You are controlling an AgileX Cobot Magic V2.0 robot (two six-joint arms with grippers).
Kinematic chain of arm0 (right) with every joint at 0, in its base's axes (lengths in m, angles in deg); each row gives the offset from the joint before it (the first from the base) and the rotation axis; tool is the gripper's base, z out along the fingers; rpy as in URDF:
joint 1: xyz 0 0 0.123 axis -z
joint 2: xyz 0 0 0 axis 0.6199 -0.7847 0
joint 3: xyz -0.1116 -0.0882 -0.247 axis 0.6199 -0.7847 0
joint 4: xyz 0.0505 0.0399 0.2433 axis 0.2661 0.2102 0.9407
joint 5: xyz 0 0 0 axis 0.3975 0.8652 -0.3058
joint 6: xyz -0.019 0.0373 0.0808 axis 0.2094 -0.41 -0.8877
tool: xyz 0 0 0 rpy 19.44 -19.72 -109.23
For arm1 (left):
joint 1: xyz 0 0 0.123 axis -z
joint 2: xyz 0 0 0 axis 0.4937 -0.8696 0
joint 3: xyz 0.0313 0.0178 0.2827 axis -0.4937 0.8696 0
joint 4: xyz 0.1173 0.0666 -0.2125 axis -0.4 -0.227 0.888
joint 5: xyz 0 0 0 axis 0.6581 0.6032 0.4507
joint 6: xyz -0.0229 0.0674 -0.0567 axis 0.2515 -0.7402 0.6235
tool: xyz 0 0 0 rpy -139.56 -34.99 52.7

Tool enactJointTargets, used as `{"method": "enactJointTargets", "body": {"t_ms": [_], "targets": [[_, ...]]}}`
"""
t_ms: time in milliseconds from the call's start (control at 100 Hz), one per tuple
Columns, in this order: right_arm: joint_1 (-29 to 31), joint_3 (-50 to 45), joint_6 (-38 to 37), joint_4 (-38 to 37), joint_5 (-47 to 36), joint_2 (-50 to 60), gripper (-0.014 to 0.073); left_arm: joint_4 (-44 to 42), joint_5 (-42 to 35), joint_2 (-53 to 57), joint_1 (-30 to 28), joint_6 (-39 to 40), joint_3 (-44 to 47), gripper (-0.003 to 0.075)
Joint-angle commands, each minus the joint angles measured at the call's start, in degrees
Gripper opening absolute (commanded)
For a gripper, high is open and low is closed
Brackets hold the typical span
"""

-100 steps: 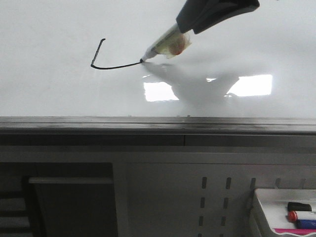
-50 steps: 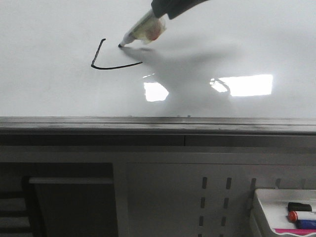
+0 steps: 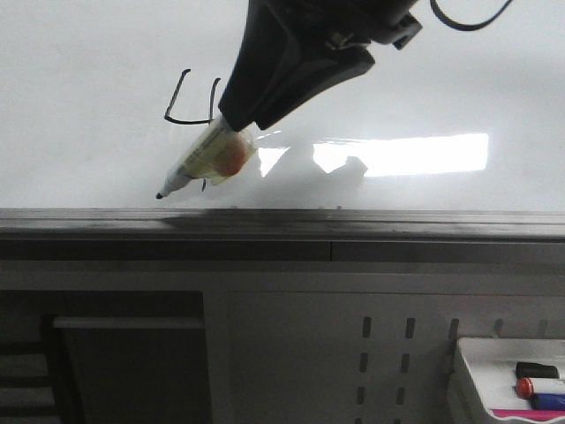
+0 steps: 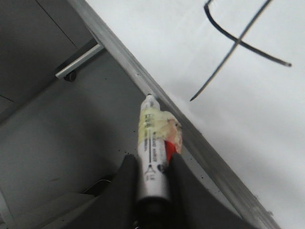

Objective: Write number 4 on whiteboard

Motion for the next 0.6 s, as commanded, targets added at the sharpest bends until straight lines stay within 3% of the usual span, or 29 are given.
{"method": "enactJointTargets", "body": {"t_ms": [0, 170, 510, 590], "targets": [[-0.9, 3.7, 0.2, -0.6, 0.0, 2.3, -0.0064, -4.4, -5.5, -4.3, 2.2, 0.5, -1.6, 0.0407], [-3.3, 6.8, 0.2, -2.8, 3.5, 2.3, -0.0064, -5.1, -11.1, -13.0, 5.4, 0.5, -2.4, 0.0407], [-6.7, 8.9, 0.2, -2.8, 5.6, 2.3, -0.0064, -6.7, -15.3, -24.4, 5.3, 0.1, -7.1, 0.0406], [-6.8, 8.9, 0.2, -2.9, 5.8, 2.3, -0.0064, -6.7, -15.2, -25.0, 5.3, 0.1, -7.1, 0.0368]]}}
